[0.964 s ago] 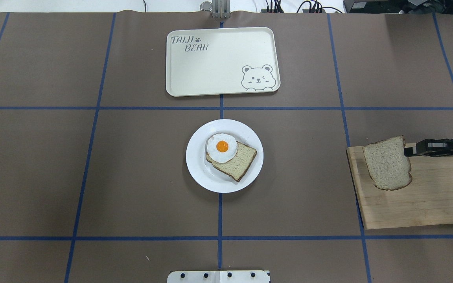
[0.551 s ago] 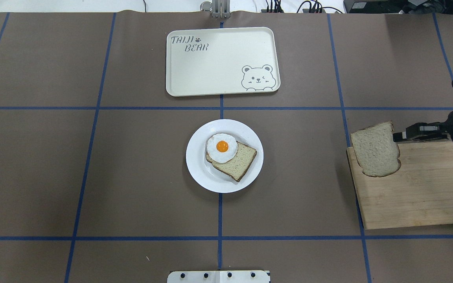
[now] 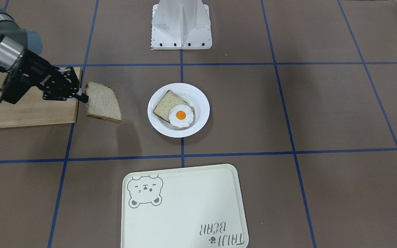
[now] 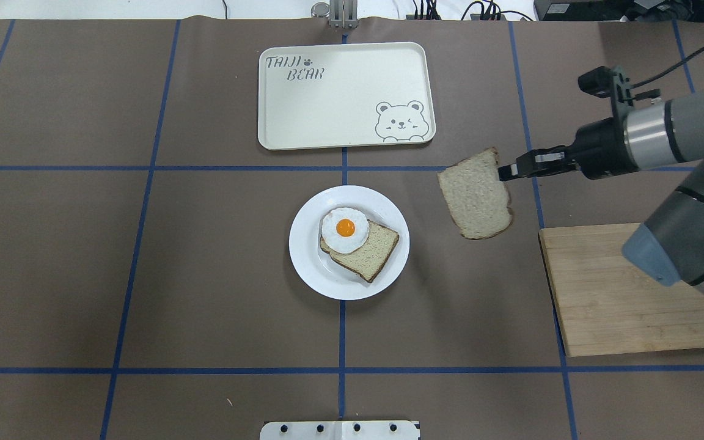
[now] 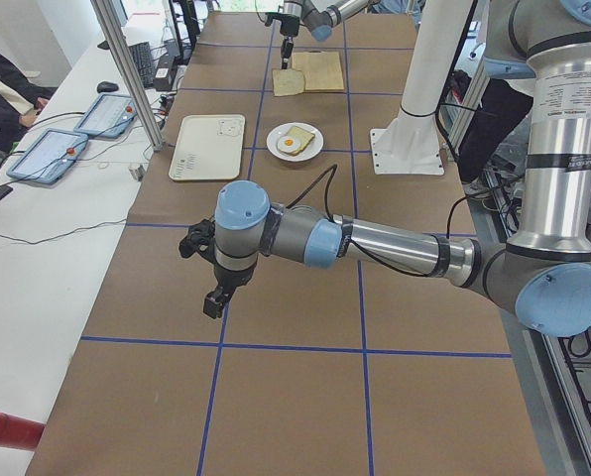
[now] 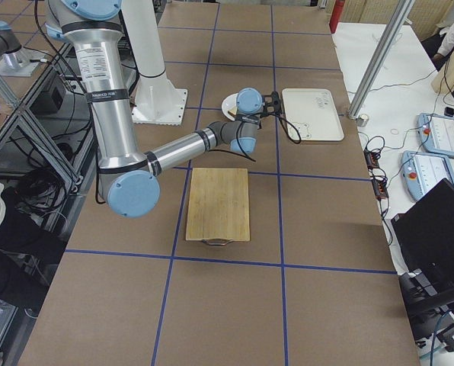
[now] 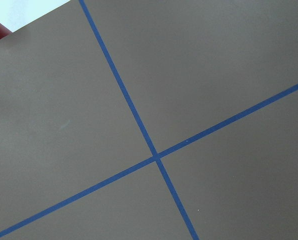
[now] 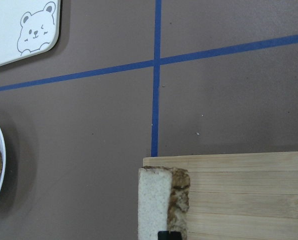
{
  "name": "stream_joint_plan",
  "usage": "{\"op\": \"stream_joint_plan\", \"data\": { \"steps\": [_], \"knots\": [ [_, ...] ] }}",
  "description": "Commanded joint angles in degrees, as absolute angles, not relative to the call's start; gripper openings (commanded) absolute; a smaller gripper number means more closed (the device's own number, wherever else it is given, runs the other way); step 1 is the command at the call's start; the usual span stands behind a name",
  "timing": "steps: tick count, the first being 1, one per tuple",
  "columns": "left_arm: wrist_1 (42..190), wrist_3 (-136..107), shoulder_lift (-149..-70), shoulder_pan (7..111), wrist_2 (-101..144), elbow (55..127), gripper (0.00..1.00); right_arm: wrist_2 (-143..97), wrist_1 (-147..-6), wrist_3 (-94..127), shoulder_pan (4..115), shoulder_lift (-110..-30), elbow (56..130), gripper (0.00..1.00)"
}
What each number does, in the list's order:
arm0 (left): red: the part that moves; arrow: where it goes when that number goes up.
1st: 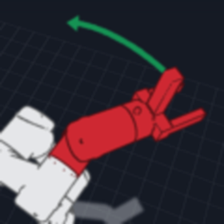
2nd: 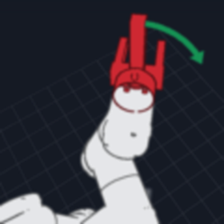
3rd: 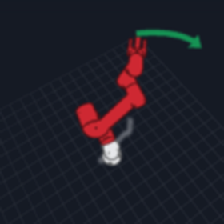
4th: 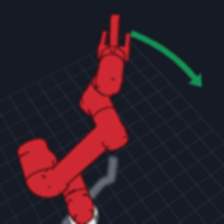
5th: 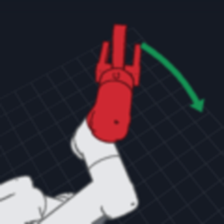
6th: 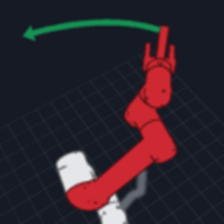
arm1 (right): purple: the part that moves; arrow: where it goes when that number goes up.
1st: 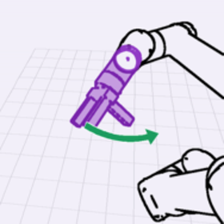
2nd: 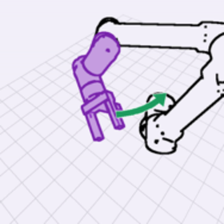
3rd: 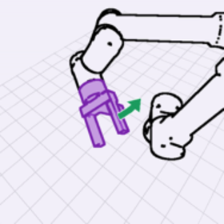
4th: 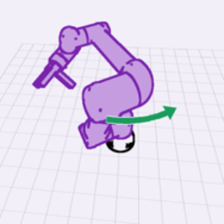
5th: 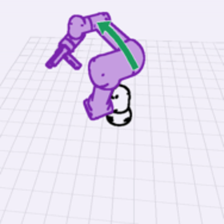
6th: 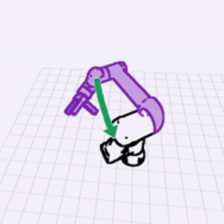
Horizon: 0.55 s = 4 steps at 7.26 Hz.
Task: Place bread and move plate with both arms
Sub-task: 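Carry the bread with the right gripper and lay it on the egg toast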
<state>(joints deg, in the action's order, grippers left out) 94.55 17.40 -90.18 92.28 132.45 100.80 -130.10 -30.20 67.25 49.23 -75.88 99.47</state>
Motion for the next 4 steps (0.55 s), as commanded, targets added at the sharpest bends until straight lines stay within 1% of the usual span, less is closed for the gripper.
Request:
{"op": "stream_joint_plan", "data": {
  "steps": [1, 2, 3, 4],
  "knots": [
    [94.5, 17.4, -90.2, 92.3, 132.5, 100.5, 0.98, -120.2, -31.1, 66.6, 39.2, -69.1, 99.1, 0.0],
    [94.5, 17.4, -90.1, 92.3, 132.5, 100.2, 0.98, -115.5, -32.8, 65.3, 35.4, -66.0, 97.9, 0.0],
    [94.5, 17.4, -89.7, 92.3, 132.5, 100.1, 0.98, -111.3, -32.6, 59.3, 32.2, -63.7, 94.6, 0.0],
    [94.5, 17.4, -89.6, 92.3, 132.5, 99.9, 0.98, -110.4, -32.3, 56.2, 31.5, -63.7, 92.8, 0.0]
  ]
}}
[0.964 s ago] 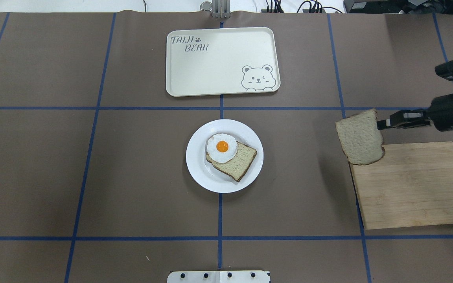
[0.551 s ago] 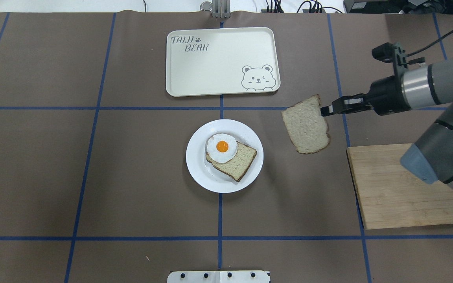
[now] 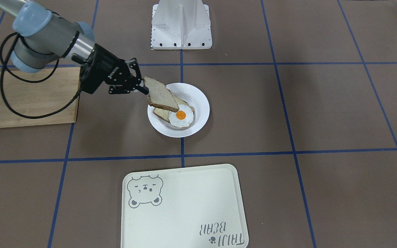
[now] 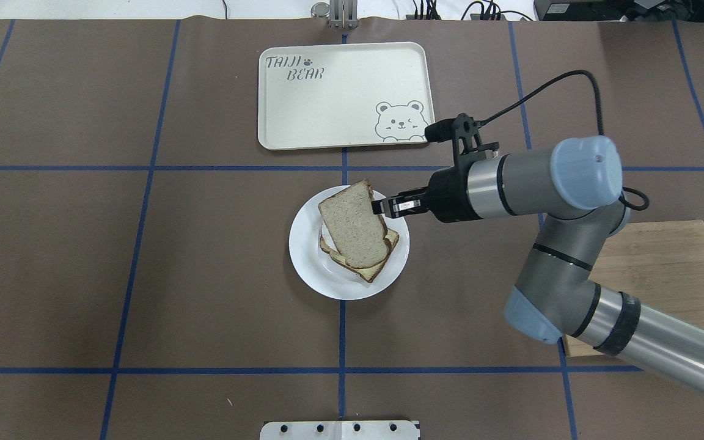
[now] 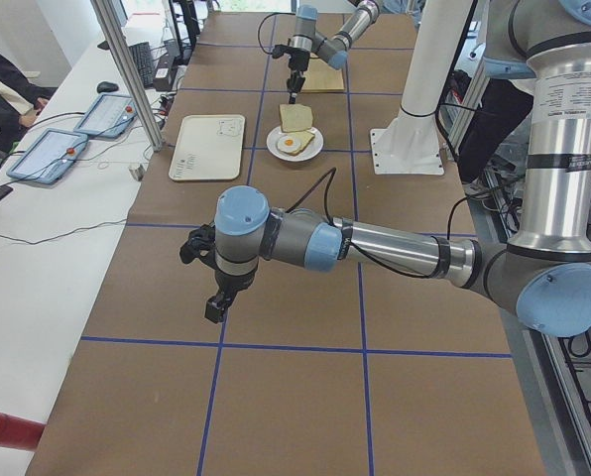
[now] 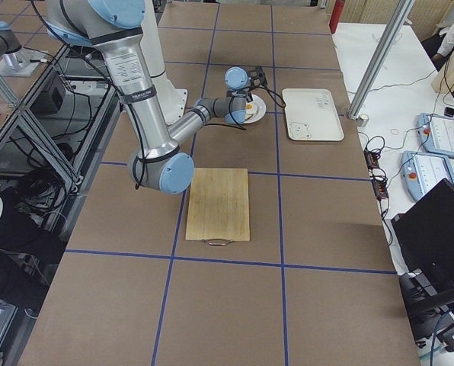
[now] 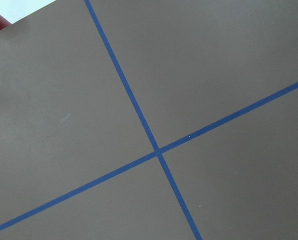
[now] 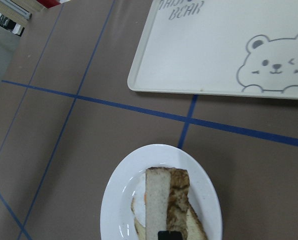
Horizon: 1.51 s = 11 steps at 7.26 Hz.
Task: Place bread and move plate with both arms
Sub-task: 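Carry the bread with the right gripper and lay it on the egg toast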
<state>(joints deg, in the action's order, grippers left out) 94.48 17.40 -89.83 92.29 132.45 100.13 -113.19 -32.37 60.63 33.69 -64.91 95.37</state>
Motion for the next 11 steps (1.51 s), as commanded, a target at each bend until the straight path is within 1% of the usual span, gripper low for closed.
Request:
{"op": "stream_joint_plan", "data": {
  "steps": [1, 4, 5, 6, 7, 10, 11],
  "knots": [
    [94.5, 17.4, -89.6, 92.3, 132.5, 100.0, 0.98, -110.3, -32.3, 54.2, 31.6, -63.5, 91.7, 0.0],
    [94.5, 17.4, -89.6, 92.3, 132.5, 100.1, 0.98, -107.9, -32.2, 52.9, 31.5, -63.0, 88.5, 0.0],
    [94.5, 17.4, -89.6, 92.3, 132.5, 100.2, 0.98, -107.5, -32.2, 52.9, 31.6, -61.5, 86.7, 0.0],
    [94.5, 17.4, -89.6, 92.3, 132.5, 100.2, 0.98, -107.4, -32.4, 53.3, 31.6, -60.9, 86.4, 0.39],
    [94.5, 17.4, -89.6, 92.3, 132.5, 100.4, 0.98, -107.4, -32.3, 54.2, 31.6, -60.8, 86.4, 0.99],
    [94.5, 17.1, -89.8, 92.3, 138.3, 100.4, 0.99, -108.1, -33.4, 60.8, 37.4, -61.7, 87.4, 1.0],
    [95.0, 17.2, -90.0, 92.2, 138.4, 101.3, 0.99, -107.5, -36.5, 64.0, 40.5, -63.3, 88.5, 1.0]
  ]
}}
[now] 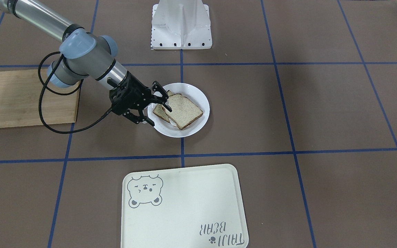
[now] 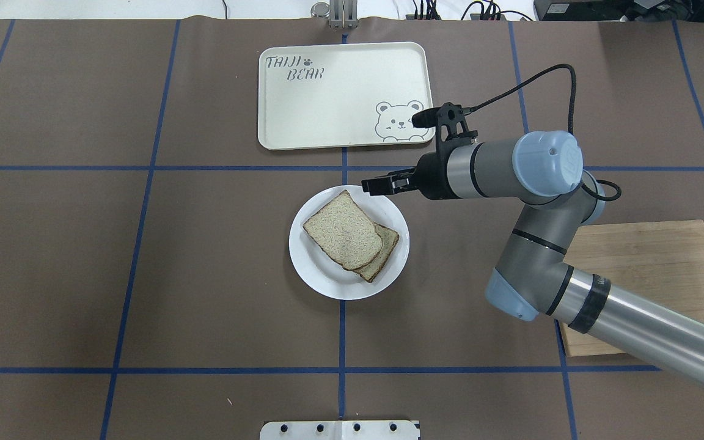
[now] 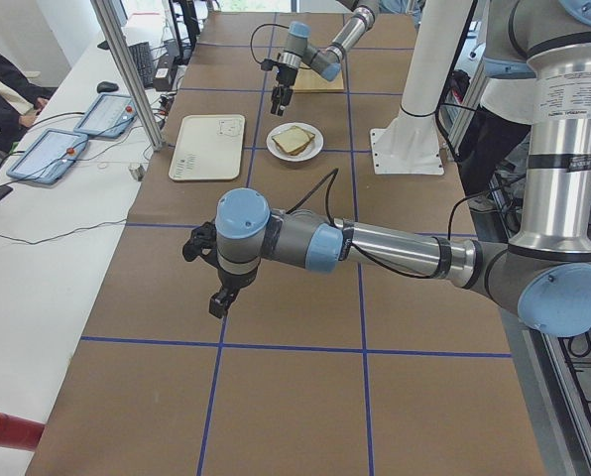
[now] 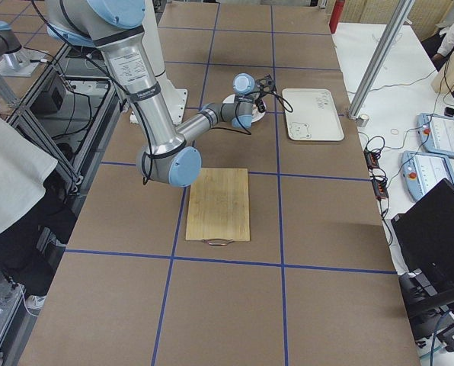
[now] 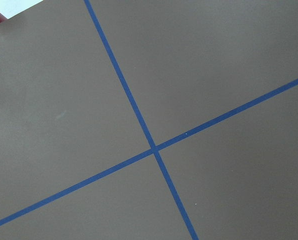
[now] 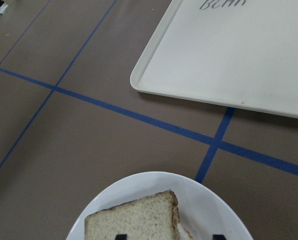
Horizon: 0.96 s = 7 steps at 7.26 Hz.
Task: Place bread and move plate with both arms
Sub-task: 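Withdraw the right arm away from the plate while the left arm moves in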
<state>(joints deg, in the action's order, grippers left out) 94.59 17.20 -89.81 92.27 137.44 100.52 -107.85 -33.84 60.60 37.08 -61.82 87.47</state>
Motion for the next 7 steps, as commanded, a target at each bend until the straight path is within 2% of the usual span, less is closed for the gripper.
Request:
{"op": "stream_joint_plan", "data": {
  "steps": [1, 3, 5, 7],
  "knots": [
    [100.3, 17.1, -90.0, 92.1, 138.4, 101.3, 0.99, -107.5, -41.1, 65.5, 44.4, -66.5, 89.6, 1.0],
    [110.6, 1.6, -90.8, 86.0, 141.8, 101.6, 0.99, -113.6, -57.6, 58.4, 55.0, -67.2, 89.1, 1.0],
    [130.6, -30.8, -91.2, 74.9, 142.0, 101.0, 0.99, -120.3, -70.5, 36.3, 65.2, -70.4, 89.1, 1.0],
    [142.0, -55.4, -95.0, 66.4, 141.9, 100.8, 0.99, -124.0, -80.2, 13.7, 74.3, -76.1, 89.1, 1.0]
  ]
}}
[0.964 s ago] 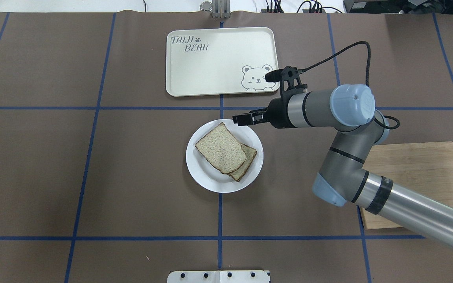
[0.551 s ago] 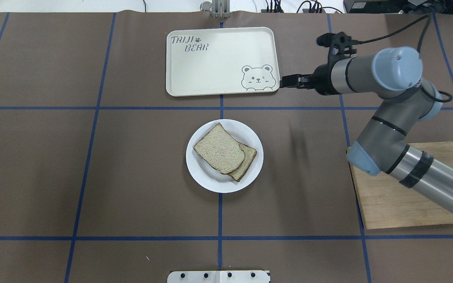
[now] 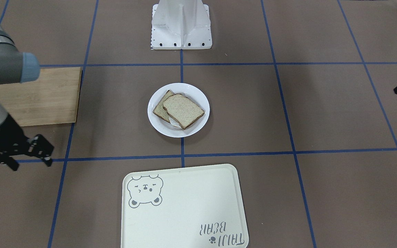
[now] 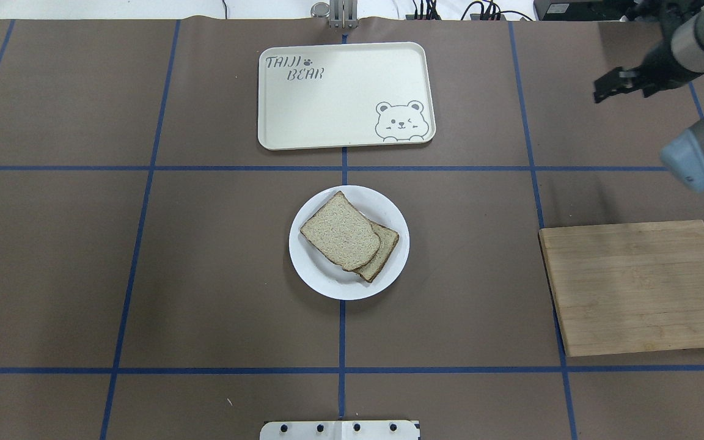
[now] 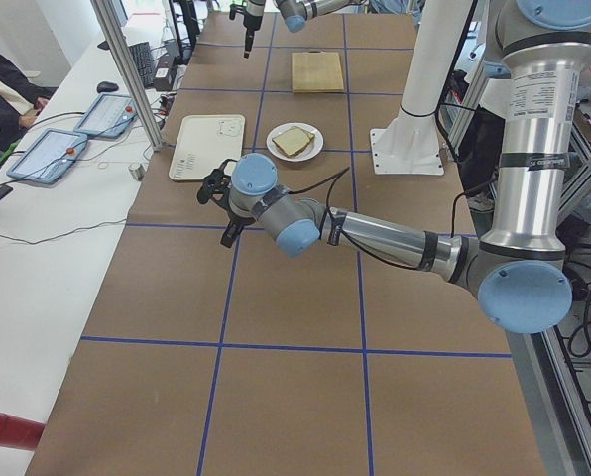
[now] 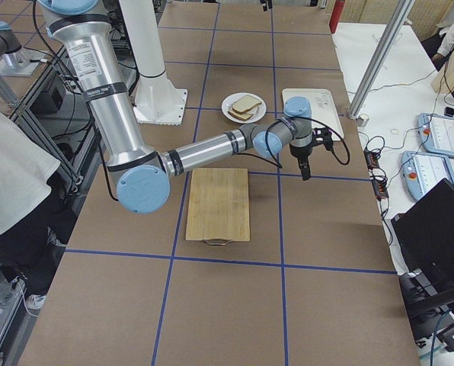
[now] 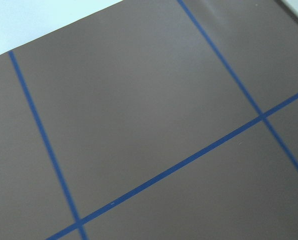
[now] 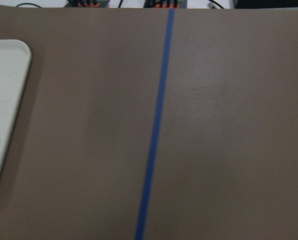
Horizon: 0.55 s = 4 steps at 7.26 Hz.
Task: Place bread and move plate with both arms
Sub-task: 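Withdraw the right arm away from the plate while the left arm moves in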
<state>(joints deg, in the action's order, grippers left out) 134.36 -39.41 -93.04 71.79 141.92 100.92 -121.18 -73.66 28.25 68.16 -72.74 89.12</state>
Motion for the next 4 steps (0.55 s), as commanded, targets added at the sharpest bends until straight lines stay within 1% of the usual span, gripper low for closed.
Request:
{"op": "stream_joint_plan", "data": {
  "steps": [1, 2, 4],
  "knots": [
    [145.3, -63.0, -95.4, 63.4, 140.7, 100.8, 0.99, -127.8, -85.0, 2.7, 79.4, -78.5, 89.2, 1.0],
    [148.3, -69.1, -96.0, 58.3, 136.6, 100.8, 0.98, -129.1, -87.2, -4.8, 83.3, -82.5, 89.7, 1.0],
    [152.4, -79.5, -99.8, 43.8, 121.6, 100.0, 0.98, -127.4, -86.0, -7.5, 86.2, -90.9, 90.1, 1.0]
  ]
}}
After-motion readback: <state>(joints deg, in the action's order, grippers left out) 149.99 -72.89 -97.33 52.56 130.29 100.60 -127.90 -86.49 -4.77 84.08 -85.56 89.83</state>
